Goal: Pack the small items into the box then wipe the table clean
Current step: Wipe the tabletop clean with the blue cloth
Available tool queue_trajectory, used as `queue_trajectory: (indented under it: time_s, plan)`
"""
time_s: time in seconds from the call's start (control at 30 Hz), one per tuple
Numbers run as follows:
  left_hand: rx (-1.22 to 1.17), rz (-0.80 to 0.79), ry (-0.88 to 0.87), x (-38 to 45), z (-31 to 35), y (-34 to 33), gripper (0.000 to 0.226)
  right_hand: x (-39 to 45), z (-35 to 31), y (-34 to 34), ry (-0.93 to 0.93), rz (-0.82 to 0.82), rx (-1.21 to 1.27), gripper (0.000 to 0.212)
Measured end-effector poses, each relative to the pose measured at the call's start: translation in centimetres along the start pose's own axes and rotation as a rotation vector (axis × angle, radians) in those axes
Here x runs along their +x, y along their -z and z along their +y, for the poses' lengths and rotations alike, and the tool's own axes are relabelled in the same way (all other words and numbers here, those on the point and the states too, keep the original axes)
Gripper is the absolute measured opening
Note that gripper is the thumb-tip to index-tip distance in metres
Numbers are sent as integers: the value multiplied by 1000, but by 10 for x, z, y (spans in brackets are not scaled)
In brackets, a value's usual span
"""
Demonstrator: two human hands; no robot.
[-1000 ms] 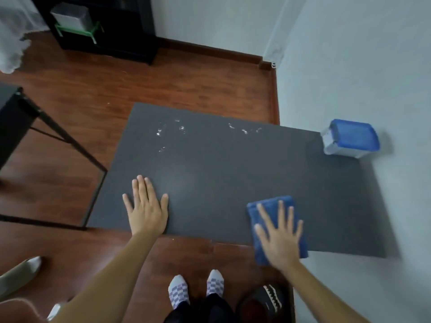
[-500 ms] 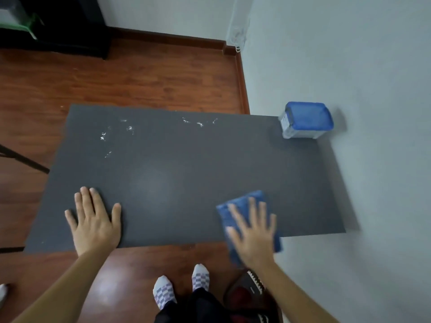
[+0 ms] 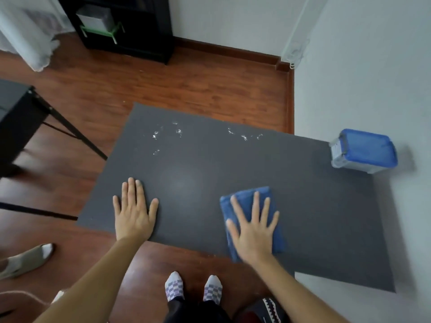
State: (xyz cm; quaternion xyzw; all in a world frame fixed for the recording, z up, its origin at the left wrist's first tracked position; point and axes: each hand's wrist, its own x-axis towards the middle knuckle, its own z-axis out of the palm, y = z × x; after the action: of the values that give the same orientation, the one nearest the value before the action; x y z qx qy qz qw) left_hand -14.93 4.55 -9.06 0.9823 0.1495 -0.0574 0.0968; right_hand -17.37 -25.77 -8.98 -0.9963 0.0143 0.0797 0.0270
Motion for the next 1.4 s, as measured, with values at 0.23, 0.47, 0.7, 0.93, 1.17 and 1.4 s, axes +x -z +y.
queue_trajectory:
  time_s: [0.23, 0.47, 0.7, 0.93, 1.17, 1.4]
  plan:
    - [9, -27, -14, 21, -13, 6, 98, 58, 22, 22, -255, -46, 67, 67]
    - [28, -34, 1, 24, -14, 5, 95, 219, -42, 42, -527, -29, 163, 70]
    - [31, -49, -16, 26, -15, 6, 97, 307, -138, 47, -410, -46, 131, 60]
    - [24, -53, -20, 26, -16, 8, 96, 319, -141, 46, -337, 107, 226, 61]
    - [-6, -67, -17, 27, -15, 10, 95, 203, -108, 28, -220, 4, 119, 65]
    - [4, -70, -12, 28, -15, 8, 94, 161, -209, 15, 449, 29, -15, 63]
